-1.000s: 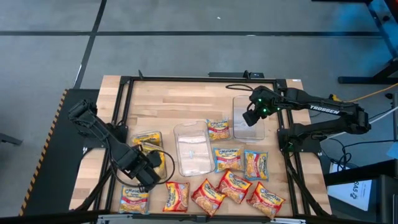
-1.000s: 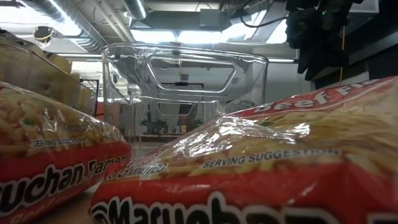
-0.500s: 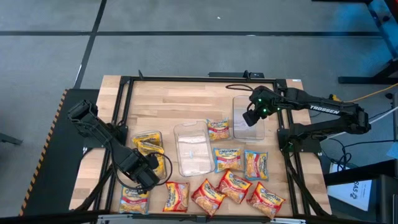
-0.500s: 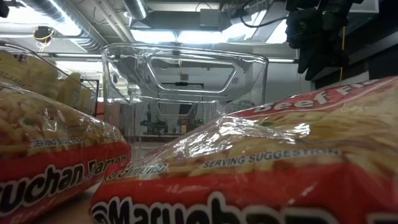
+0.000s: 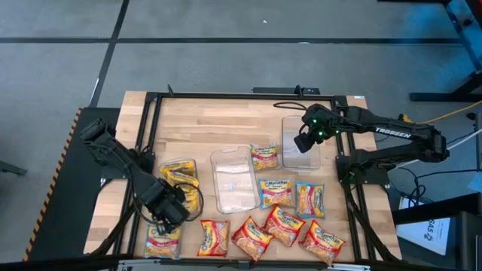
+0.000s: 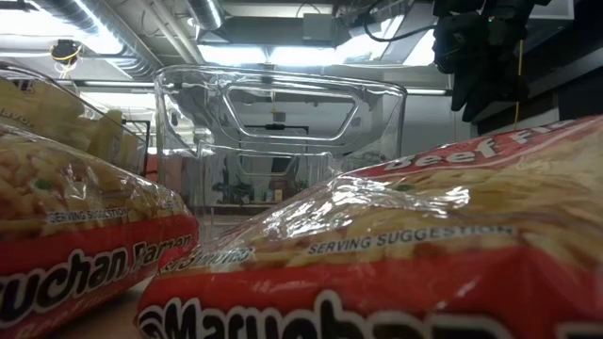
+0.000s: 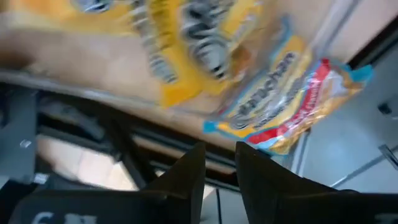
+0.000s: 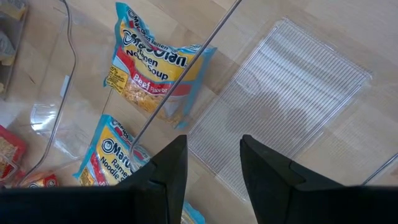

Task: Sort Maruchan noodles
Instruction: Put the yellow noodle pack into the left transparent bin

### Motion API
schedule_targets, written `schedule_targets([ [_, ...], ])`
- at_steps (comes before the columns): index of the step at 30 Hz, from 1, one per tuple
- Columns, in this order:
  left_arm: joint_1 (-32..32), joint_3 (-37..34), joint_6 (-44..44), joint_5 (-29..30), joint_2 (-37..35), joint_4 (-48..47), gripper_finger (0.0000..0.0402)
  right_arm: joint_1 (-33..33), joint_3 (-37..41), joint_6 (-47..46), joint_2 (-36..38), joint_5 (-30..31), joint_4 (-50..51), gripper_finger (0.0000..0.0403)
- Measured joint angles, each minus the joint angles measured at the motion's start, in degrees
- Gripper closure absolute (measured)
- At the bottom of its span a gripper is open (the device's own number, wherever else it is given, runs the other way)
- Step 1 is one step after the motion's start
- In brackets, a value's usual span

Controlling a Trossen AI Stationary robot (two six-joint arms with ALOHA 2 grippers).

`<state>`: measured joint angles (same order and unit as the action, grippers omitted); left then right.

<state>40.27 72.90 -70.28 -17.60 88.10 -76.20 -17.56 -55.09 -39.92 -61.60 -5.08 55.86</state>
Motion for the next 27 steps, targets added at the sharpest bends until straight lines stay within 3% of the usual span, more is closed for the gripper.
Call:
schedule_targets([
  [2,0.0,0.0,-1.3,2.9,-1.4,-1.6,0.0318,0.0,0.0,0.0,0.0,0.0,0.0,0.0258],
  [7,-0.4,0.0,-6.6,17.5,-3.1,-2.6,0.0324,0.0,0.0,0.0,0.0,0.0,0.0,0.0258],
  [11,-1.5,0.0,-6.4,22.6,-1.9,-2.4,0.0330,0.0,0.0,0.0,0.0,0.0,0.0,0.0258],
  [16,-3.3,0.0,-2.5,23.3,1.4,-1.7,0.0331,0.0,0.0,0.0,0.0,-0.3,0.0,0.0258],
  [23,-3.7,0.0,3.2,17.3,5.5,3.0,0.0331,0.0,0.0,0.0,0.0,-0.5,0.0,0.0258],
  [27,-3.3,0.0,3.4,17.5,5.8,2.7,0.0331,0.0,0.0,0.7,0.0,-0.5,0.0,0.0258],
])
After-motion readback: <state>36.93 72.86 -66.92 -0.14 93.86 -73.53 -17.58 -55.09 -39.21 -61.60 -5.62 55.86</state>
